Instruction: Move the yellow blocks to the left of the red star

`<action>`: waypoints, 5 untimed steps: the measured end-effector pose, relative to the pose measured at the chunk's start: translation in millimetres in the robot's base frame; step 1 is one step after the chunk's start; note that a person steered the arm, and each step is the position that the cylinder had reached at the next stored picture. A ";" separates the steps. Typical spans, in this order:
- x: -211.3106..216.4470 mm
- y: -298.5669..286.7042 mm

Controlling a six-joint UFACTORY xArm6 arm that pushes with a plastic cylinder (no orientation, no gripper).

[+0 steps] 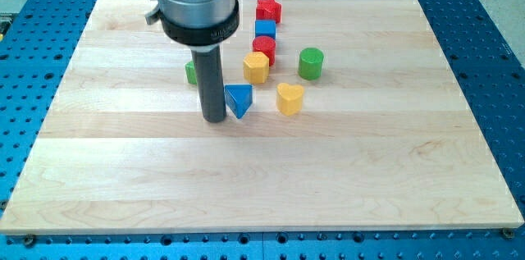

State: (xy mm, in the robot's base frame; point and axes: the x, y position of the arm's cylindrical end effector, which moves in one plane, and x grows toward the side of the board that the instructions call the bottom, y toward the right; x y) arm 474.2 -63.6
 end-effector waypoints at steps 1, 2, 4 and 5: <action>14.8 0.0; 21.1 0.6; 50.6 69.4; 58.8 123.9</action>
State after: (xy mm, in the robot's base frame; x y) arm 533.0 60.3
